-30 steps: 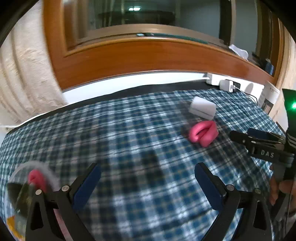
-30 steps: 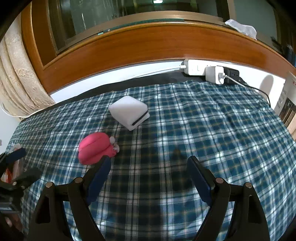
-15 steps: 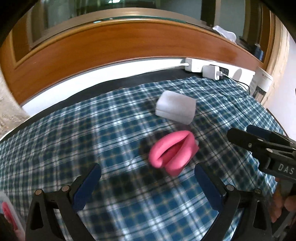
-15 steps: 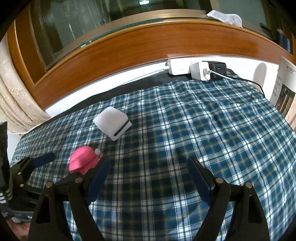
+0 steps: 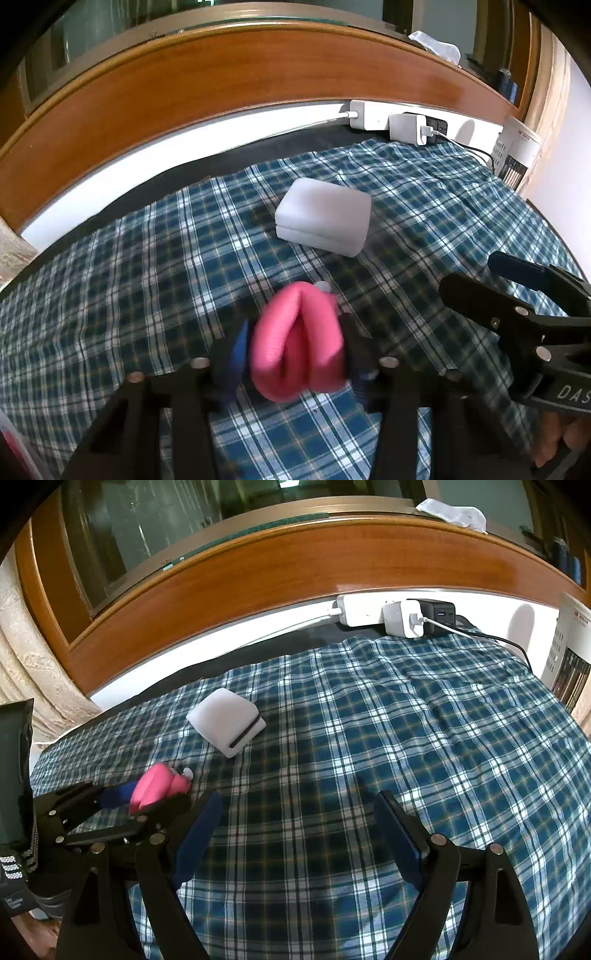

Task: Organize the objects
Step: 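Grasp the pink foam piece with the left gripper while the right approaches the white box, then grasp the white box with the right gripper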

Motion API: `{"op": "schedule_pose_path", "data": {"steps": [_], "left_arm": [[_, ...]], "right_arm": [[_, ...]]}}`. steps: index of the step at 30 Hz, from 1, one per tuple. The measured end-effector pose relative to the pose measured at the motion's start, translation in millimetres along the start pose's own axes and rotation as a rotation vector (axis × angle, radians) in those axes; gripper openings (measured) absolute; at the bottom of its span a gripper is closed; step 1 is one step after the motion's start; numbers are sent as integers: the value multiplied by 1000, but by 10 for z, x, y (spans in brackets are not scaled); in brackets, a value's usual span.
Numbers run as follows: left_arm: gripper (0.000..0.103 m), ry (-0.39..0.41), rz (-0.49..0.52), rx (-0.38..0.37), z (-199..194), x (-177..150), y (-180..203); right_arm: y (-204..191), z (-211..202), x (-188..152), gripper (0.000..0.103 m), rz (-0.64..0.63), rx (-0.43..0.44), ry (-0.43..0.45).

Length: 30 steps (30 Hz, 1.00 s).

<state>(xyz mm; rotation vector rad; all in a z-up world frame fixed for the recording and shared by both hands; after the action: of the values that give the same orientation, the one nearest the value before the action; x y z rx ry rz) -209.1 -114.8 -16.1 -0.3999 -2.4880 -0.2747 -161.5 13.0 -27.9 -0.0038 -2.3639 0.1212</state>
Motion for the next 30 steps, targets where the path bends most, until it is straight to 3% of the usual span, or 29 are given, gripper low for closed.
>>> {"op": "schedule_pose_path", "data": {"steps": [14, 22, 30], "left_arm": [[47, 110, -79, 76, -320, -112, -307], [47, 162, -120, 116, -468, -144, -494], [47, 163, -167, 130, -453, -144, -649]], "right_arm": [[-68, 76, 43, 87, -6, 44, -13], [-228, 323, 441, 94, -58, 77, 15], [-412, 709, 639, 95, -116, 126, -21]]}}
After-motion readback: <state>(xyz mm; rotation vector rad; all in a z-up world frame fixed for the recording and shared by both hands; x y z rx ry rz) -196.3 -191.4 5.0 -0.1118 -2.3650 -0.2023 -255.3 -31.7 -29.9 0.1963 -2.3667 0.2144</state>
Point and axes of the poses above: each gripper's, at about its wrist camera, not at the fingertips, and z roughly the way its jaws point, y to its right, x to its top, the point moved 5 cm from there along z, roughly the way its jaws point, and after that the axes turned 10 degrees about -z, right-handed, at the moved point
